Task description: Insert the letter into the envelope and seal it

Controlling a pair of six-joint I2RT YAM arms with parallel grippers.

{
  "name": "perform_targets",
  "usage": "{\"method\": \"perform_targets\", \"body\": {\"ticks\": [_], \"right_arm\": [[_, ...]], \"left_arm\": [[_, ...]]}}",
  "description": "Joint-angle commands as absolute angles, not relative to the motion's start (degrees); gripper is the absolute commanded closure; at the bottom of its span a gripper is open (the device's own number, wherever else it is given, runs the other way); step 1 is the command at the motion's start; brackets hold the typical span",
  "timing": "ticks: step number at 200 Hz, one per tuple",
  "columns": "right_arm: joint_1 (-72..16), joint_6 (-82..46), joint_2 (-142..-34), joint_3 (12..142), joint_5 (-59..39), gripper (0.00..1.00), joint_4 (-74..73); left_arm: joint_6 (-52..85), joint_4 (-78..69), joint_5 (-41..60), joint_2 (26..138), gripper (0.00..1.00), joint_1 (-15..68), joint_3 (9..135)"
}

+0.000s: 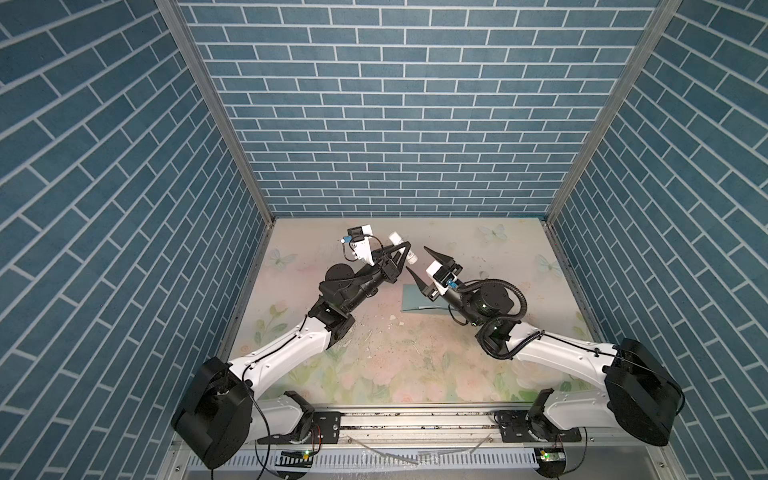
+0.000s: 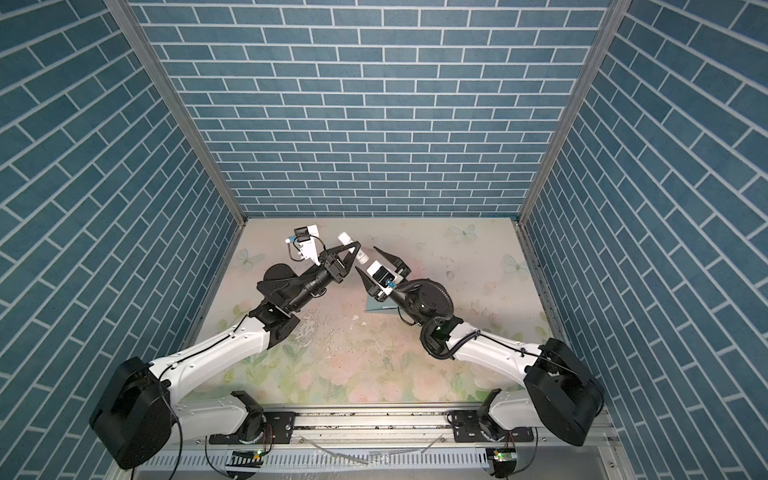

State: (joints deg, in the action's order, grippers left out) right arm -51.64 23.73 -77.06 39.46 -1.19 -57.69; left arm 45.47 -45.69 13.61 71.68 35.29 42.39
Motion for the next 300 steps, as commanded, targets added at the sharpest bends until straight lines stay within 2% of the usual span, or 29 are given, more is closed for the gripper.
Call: {"method": "perform_targets", "body": {"ticks": [1,46,81,121,163,172,186,206,229,262,300], "right_arm": [[-52.8,30.5,-79.0,40.2,2.7,0.42,-60.7],[-53.6,30.8,-81.6,41.6,5.1,0.57,-63.5],[-53.9,30.8,-81.9,42.0,6.2,0.60,-64.9],[-54.1,30.5,-82.3,42.4,6.5,0.67,-65.7],[-54.1,26.7,-81.7,43.2,5.6,0.95,-65.0],[-53.8,23.2,-81.3,43.6,5.0,1.00,-64.0],[-51.7,14.3,-79.9,44.3,0.5,1.00,-60.9],[-43.3,-10.2,-78.8,46.2,-14.1,1.00,-58.1],[-37.7,-29.0,-80.7,48.8,-26.2,1.00,-61.4],[-34.9,-44.6,-84.3,53.1,-35.6,1.00,-64.4],[-33.6,-57.4,-88.8,54.7,-38.1,1.00,-73.9]], "left_arm": [[45.0,-46.3,14.2,71.6,1.00,35.4,42.9],[45.1,-46.4,14.1,71.5,1.00,35.4,42.7],[45.1,-46.3,14.2,71.5,1.00,35.4,42.6],[45.1,-46.4,14.3,71.5,1.00,35.4,42.7],[45.0,-46.4,14.4,71.8,1.00,35.4,42.3],[44.8,-46.3,14.5,71.8,1.00,35.4,42.2],[44.6,-46.4,14.6,71.9,1.00,35.4,42.1],[44.3,-46.7,15.2,72.0,1.00,35.4,42.3],[44.1,-47.2,15.9,71.9,1.00,35.4,42.3],[44.0,-48.3,16.4,71.9,1.00,35.4,42.3],[44.0,-48.7,16.6,71.8,1.00,35.4,42.2]]}}
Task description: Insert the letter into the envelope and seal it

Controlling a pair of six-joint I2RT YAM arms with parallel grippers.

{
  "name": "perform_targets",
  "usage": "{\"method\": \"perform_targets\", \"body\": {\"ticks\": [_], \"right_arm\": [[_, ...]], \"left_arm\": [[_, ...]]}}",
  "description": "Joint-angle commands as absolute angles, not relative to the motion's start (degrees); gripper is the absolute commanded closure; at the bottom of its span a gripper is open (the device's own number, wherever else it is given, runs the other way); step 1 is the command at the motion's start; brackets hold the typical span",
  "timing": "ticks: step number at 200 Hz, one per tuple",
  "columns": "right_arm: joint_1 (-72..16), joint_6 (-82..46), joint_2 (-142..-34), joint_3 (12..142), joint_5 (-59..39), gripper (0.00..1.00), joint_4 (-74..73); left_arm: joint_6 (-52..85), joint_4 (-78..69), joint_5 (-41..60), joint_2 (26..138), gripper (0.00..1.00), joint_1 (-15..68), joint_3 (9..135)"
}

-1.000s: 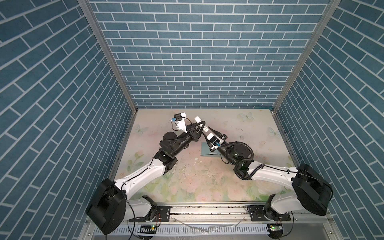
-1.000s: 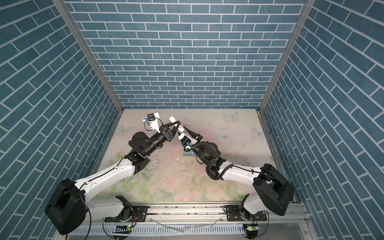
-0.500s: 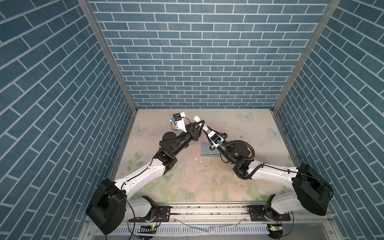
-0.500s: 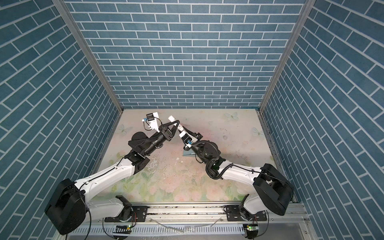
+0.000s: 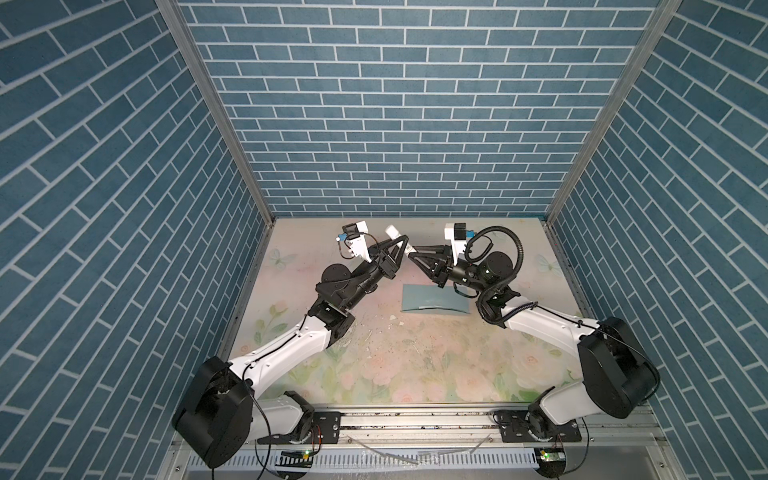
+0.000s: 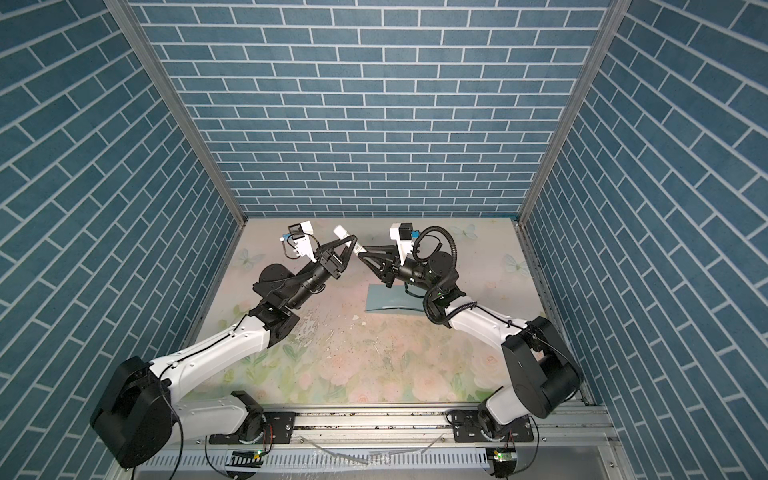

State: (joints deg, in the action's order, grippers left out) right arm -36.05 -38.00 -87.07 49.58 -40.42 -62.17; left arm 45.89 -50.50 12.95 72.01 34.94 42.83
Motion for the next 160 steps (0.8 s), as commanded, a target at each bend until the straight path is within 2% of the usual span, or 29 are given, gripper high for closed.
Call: {"method": "perform_targets", "body": {"ticks": [1,21,40,63,85,134,160], "right_arm": [[-33.6,-57.6,-88.9,54.7,-38.1,1.00,-74.1],[-33.4,-57.8,-89.6,54.6,-38.4,0.91,-75.2],[-33.4,-54.0,-88.8,54.0,-38.5,0.72,-74.0],[-33.7,-42.2,-85.0,51.5,-36.1,0.54,-67.4],[-34.7,-26.0,-79.0,47.1,-28.1,0.40,-60.5],[-44.0,12.6,-71.1,41.4,-11.9,0.37,-50.6],[-48.6,23.0,-72.8,39.5,-4.7,0.37,-54.6]], "left_arm": [[44.0,-48.7,16.6,71.8,1.00,35.4,42.2],[44.3,-48.8,16.5,71.8,1.00,35.4,42.2],[44.6,-48.5,16.0,71.7,1.00,35.4,42.2],[44.8,-48.0,15.4,71.4,1.00,35.4,42.1],[45.0,-47.9,15.2,71.3,1.00,35.4,42.2],[45.3,-47.9,15.2,71.6,1.00,35.4,42.5],[45.5,-48.0,15.1,71.8,1.00,35.4,42.5]]}}
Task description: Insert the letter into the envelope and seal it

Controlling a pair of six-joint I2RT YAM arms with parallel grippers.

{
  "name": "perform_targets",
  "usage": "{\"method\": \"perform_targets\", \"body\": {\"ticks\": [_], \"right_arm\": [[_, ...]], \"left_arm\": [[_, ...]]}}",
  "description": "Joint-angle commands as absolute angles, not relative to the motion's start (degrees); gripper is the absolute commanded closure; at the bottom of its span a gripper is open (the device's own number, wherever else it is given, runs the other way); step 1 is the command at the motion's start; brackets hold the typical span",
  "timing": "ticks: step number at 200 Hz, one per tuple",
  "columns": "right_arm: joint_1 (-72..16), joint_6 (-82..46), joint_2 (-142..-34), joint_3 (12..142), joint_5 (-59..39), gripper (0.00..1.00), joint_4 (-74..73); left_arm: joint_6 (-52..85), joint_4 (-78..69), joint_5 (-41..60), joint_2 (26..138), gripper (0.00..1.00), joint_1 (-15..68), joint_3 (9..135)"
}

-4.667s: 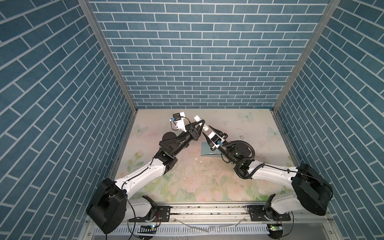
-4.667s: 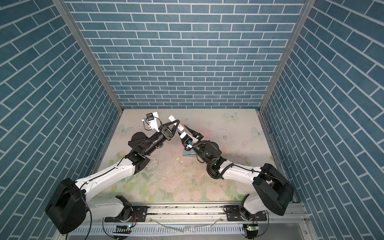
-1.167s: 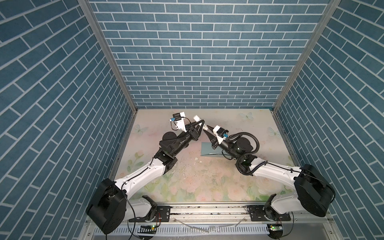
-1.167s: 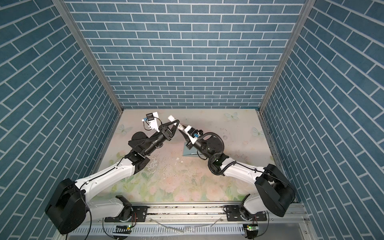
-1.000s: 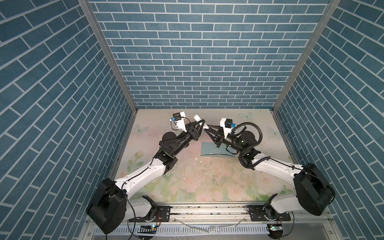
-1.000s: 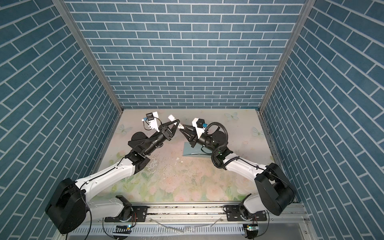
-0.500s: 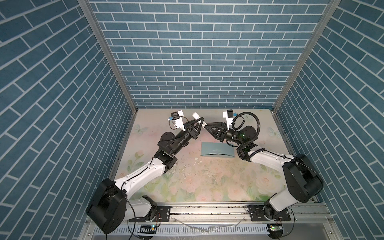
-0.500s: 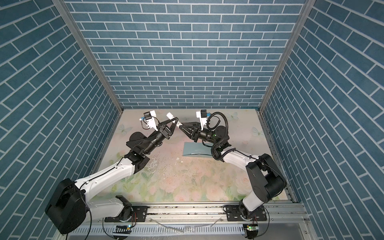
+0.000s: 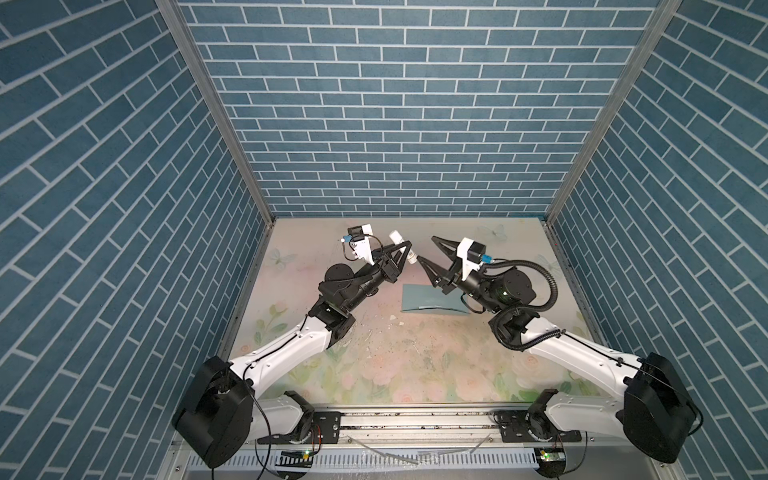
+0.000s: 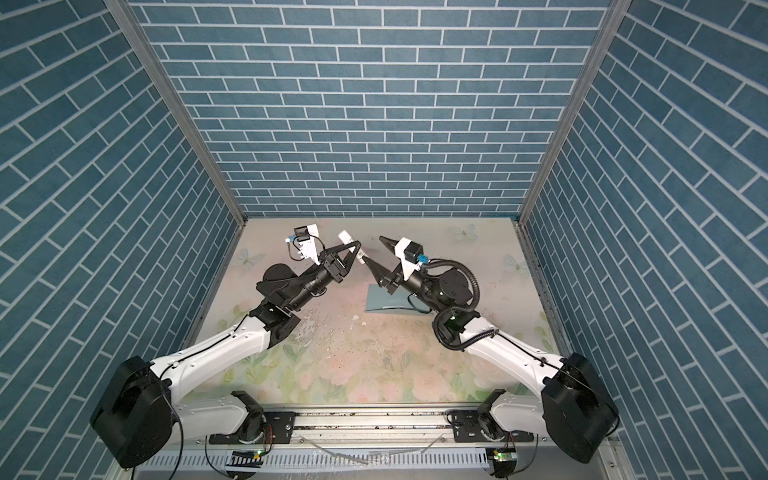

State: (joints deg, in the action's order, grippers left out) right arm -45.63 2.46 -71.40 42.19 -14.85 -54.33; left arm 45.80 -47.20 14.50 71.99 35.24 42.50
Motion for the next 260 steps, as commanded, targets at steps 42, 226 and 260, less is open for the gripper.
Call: {"method": "perform_targets", "body": {"ticks": [42,226,260], "right_arm": [[-52.5,29.6,-76.7,39.1,2.9,0.42,-61.0],[-50.3,9.0,-77.4,44.6,-2.8,0.99,-58.1],[-40.0,-24.4,-77.6,49.0,-19.5,1.00,-57.9]], "left_arm": [[45.4,-47.7,15.0,71.7,1.00,35.4,42.5],[44.8,-48.2,15.4,71.7,1.00,35.4,42.2],[43.8,-48.6,16.3,71.6,1.00,35.4,42.1]]}}
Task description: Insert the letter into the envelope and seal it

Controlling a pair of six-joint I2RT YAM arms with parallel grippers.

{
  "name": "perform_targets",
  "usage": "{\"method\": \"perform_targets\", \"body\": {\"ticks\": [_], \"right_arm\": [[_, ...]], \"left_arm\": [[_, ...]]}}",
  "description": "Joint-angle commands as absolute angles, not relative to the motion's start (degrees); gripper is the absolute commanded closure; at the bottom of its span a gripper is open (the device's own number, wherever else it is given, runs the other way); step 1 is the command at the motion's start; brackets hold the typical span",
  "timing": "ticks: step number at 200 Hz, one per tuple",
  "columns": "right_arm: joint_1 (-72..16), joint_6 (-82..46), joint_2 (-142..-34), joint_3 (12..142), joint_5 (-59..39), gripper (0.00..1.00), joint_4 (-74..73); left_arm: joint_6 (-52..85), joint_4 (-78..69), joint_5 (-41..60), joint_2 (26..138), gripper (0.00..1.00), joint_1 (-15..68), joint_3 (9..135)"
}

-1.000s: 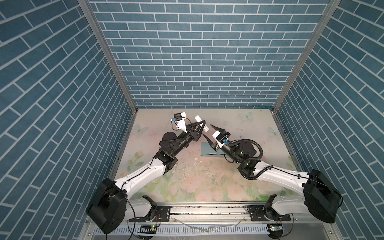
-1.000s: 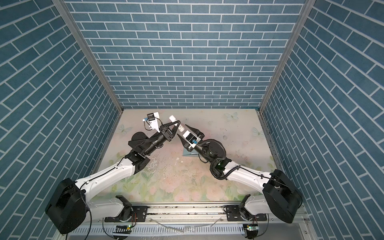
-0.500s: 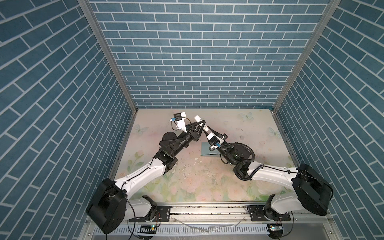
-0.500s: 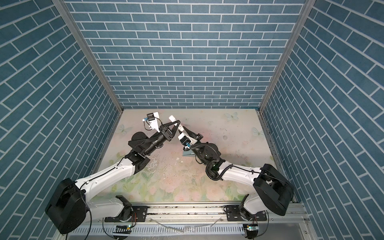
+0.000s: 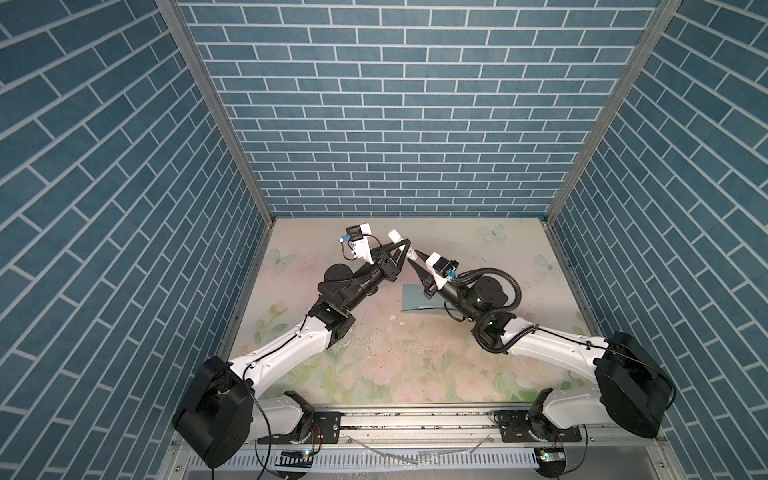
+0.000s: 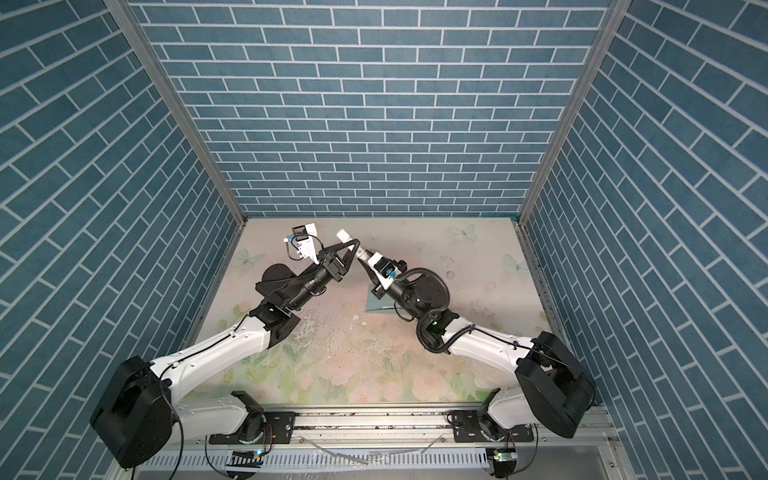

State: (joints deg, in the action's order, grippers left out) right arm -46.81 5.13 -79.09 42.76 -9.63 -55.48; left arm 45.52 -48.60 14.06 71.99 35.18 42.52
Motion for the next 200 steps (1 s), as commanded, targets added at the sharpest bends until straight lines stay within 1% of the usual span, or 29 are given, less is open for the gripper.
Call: {"method": "perform_targets", "body": {"ticks": [1,28,60,73,91,108,113,118,132,154,175,200], "right_arm": [[-39.8,-25.1,-77.6,49.1,-19.7,1.00,-58.0],[-36.2,-43.8,-80.6,52.1,-25.4,1.00,-62.8],[-33.8,-61.0,-86.2,53.9,-28.6,1.00,-73.5],[-33.4,-65.2,-88.2,54.8,-29.4,1.00,-76.8],[-33.4,-65.4,-88.9,55.5,-31.0,0.96,-76.7],[-33.4,-62.8,-87.9,55.2,-31.2,0.85,-73.8],[-33.4,-61.2,-87.1,55.1,-31.2,0.80,-72.3],[-33.4,-59.8,-86.7,55.0,-31.4,0.77,-71.2],[-33.5,-52.0,-84.1,53.9,-31.4,0.67,-66.7],[-33.8,-38.8,-78.5,50.7,-26.9,0.54,-59.5],[-34.6,-24.1,-73.2,47.4,-22.8,0.47,-54.5],[-37.4,-7.2,-69.2,43.8,-18.5,0.45,-50.3]], "left_arm": [[43.8,-48.6,16.3,71.6,1.00,35.4,42.1],[43.0,-49.1,17.0,71.4,1.00,35.4,42.1],[42.7,-49.8,17.7,71.4,1.00,35.4,42.0],[42.7,-49.9,17.8,71.5,1.00,35.4,42.0],[42.7,-50.0,17.8,71.5,1.00,35.4,41.9],[42.8,-49.7,17.6,71.4,1.00,35.4,42.1],[42.9,-49.5,17.4,71.3,1.00,35.4,42.1],[42.9,-49.3,17.2,71.3,1.00,35.4,42.1],[43.6,-48.5,16.0,71.3,1.00,35.4,42.1],[44.7,-48.1,15.4,71.4,1.00,35.4,42.3],[45.9,-48.1,15.1,71.5,1.00,35.4,42.7],[46.6,-48.2,15.1,71.7,1.00,35.4,42.9]]}}
